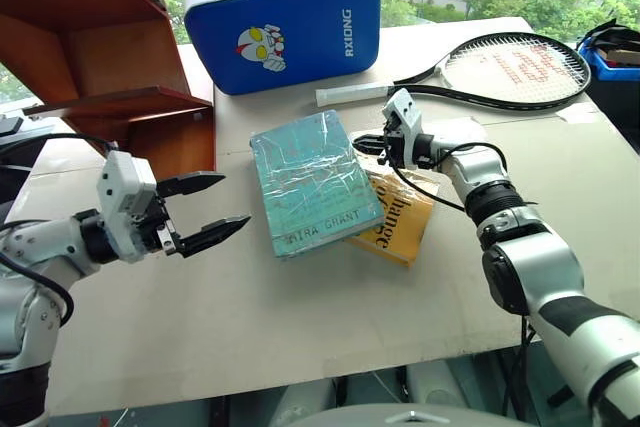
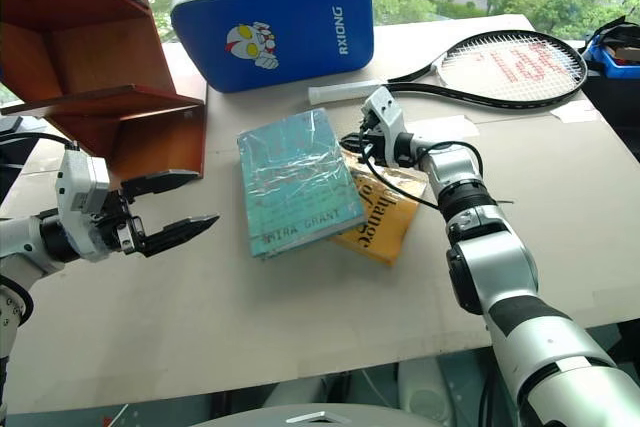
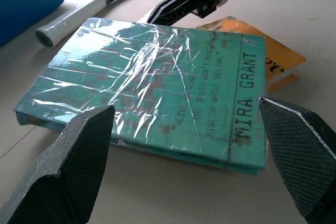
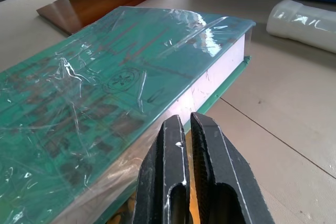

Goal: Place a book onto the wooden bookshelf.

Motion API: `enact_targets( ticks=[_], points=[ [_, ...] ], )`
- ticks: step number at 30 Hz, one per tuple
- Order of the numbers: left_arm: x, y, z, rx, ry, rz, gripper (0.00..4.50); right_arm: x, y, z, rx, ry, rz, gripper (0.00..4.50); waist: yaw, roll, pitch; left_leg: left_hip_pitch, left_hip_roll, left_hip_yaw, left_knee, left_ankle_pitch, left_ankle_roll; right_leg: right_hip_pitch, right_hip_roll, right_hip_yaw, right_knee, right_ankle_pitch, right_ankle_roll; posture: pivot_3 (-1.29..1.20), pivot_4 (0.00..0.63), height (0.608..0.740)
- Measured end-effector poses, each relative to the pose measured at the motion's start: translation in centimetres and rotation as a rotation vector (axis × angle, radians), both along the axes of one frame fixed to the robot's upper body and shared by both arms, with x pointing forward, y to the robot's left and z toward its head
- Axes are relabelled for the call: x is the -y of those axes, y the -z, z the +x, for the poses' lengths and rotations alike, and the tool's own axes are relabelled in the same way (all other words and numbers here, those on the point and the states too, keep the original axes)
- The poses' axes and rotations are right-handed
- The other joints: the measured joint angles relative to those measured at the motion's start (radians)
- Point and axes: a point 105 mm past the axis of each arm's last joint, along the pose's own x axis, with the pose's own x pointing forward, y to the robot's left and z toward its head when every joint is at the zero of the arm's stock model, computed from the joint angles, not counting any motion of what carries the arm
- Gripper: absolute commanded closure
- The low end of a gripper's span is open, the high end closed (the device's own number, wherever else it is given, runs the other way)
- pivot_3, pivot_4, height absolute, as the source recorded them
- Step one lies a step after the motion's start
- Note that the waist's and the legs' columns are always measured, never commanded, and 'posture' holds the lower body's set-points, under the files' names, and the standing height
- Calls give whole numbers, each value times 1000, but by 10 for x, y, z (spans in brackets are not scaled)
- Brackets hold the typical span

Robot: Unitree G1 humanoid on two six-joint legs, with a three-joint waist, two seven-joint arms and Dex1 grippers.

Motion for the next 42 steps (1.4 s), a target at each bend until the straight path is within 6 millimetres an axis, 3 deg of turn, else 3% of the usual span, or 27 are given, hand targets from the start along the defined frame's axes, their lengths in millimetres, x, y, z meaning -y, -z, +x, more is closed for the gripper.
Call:
enact_targets(
  ticks=[2, 6, 8, 9, 10, 12, 16, 19, 24, 30, 34, 35, 37, 38, 41, 42],
  points=[
    [-2, 6, 0, -36, -34, -4, 0, 17, -5, 3, 45, 46, -18, 4417, 3, 0, 0, 0, 0, 0, 0, 0, 0, 0, 0, 0, 0, 0, 0, 0, 150, 740],
    [3, 34, -4, -201, -117, -64, 0, 59, -22, -15, 81, 45, 43, 2659, 13, 0, 0, -3, 0, 0, 4, 0, 0, 0, 0, -1, 0, 0, 0, 0, 150, 740],
    [1, 55, -5, -348, -204, -134, 0, 82, -26, -40, 69, 11, 62, 1857, 22, 0, 0, -7, 0, -1, 7, 0, 0, -2, 0, -1, 1, 0, 0, 0, 150, 740],
    [-1, 65, -4, -407, -258, -184, 0, 90, -28, -57, 61, -12, 82, 1163, 25, 0, 0, -7, 0, -1, 7, 0, 0, -2, 0, -1, 1, 0, 0, 0, 150, 740],
    [-3, 70, -5, -434, -280, -200, 0, 92, -30, -63, 60, -25, 90, 949, 25, 0, 0, -7, 0, 0, 8, 0, 0, -3, 0, 0, 1, 0, 0, 0, 150, 740],
    [3, 80, -3, -521, -321, -312, 0, 98, -37, -93, 48, -88, 103, 31, 37, 0, 0, -7, 0, 1, 10, -1, 0, -3, 0, 0, 1, 0, 0, 0, 150, 740],
    [20, 91, 1, -695, -315, -481, 0, 107, -47, -147, 11, -180, 110, 31, 74, 0, -1, -6, 0, 0, 12, -1, 1, 0, 0, -1, 2, 4, 1, 0, 150, 740],
    [31, 88, 15, -756, -276, -580, 0, 116, -53, -169, 27, -174, 100, 31, 97, -2, -2, -5, 0, 2, 13, -1, 1, 1, 1, -1, 1, 6, 2, 0, 150, 740],
    [50, 86, 33, -882, -200, -628, 0, 131, -64, -185, 65, -95, 62, 31, 115, -5, -3, -5, 0, 3, 16, -1, 1, 2, 1, 0, 1, 7, 2, 0, 150, 740],
    [69, 86, 37, -1010, -95, -623, 0, 132, -69, -193, 50, -89, 71, 31, 109, -5, -4, -5, 0, 4, 15, -1, 1, 1, 1, 1, 1, 7, 2, 0, 150, 740],
    [74, 90, 38, -1066, -79, -639, 1035, 130, -68, -196, 48, -77, 71, 0, 109, -6, -4, -6, 0, 4, 16, -1, 1, 1, 1, 1, 1, 7, 2, 0, 150, 740],
    [74, 91, 37, -1080, -78, -640, 1636, 130, -68, -196, 45, -71, 74, 0, 109, -6, -4, -6, 0, 4, 16, -1, 1, 1, 1, 1, 1, 7, 2, 0, 150, 740],
    [76, 90, 35, -1092, -59, -643, 2372, 129, -67, -196, 41, -63, 75, 0, 109, -6, -4, -6, 0, 4, 15, -1, 1, 1, 1, 1, 1, 7, 2, 0, 150, 740],
    [77, 89, 35, -1091, -53, -645, 3001, 129, -68, -196, 42, -63, 72, 0, 109, -6, -4, -6, 0, 4, 15, -1, 1, 1, 1, 1, 1, 7, 2, 0, 150, 740],
    [80, 83, 37, -1075, -28, -660, 4242, 128, -69, -196, 49, -58, 67, 0, 110, -6, -4, -6, 0, 4, 16, -1, 1, 1, 1, 1, 1, 7, 2, 0, 150, 740],
    [83, 80, 37, -1067, -13, -666, 4439, 128, -70, -196, 53, -57, 66, 0, 111, -6, -4, -6, 0, 4, 16, -1, 1, 1, 1, 1, 1, 7, 2, 0, 150, 740]
  ],
)
